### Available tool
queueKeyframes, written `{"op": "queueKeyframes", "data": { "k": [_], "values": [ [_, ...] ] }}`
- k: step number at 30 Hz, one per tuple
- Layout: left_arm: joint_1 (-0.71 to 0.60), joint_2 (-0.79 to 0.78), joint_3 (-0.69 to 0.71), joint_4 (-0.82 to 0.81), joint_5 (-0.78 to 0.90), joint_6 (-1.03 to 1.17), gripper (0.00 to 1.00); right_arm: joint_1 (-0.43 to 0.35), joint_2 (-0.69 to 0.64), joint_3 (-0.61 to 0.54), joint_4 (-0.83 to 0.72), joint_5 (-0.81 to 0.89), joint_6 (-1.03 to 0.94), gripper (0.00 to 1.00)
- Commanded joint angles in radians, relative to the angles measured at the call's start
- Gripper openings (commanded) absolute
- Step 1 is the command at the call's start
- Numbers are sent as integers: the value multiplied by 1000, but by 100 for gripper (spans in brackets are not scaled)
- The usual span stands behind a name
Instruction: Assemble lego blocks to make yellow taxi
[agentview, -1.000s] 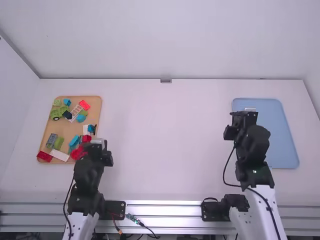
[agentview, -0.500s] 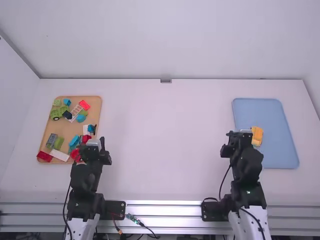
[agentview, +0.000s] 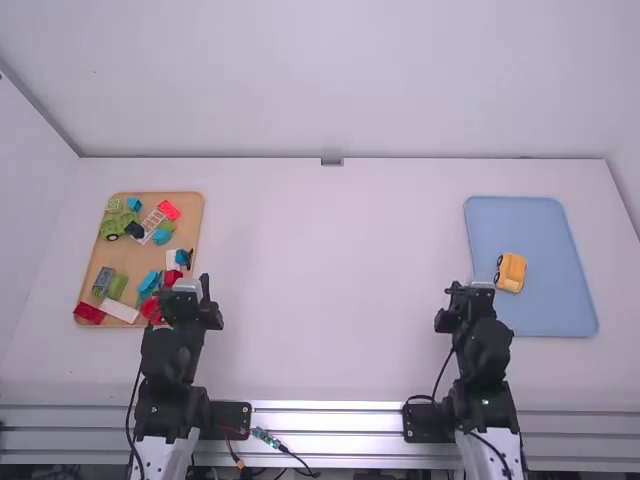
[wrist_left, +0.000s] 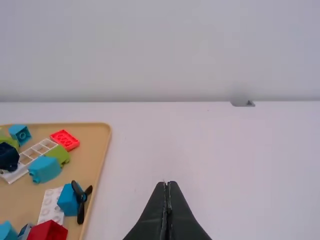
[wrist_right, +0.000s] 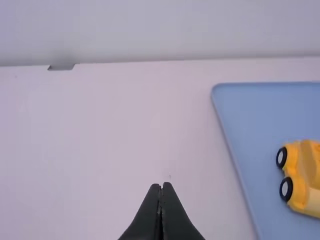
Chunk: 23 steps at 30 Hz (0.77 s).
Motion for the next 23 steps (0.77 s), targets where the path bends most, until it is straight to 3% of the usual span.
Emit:
{"op": "queueKeyframes", "data": {
  "k": [1,18,23],
  "values": [
    [0,-8,-10,-4,-2,7,0,3,-32,-20,3,1,5,0],
    [0,-8,-10,-4,-2,7,0,3,-218,-20,3,1,5,0],
    [0,-8,-10,-4,-2,7,0,3,-220,-20,3,1,5,0]
  ]
}}
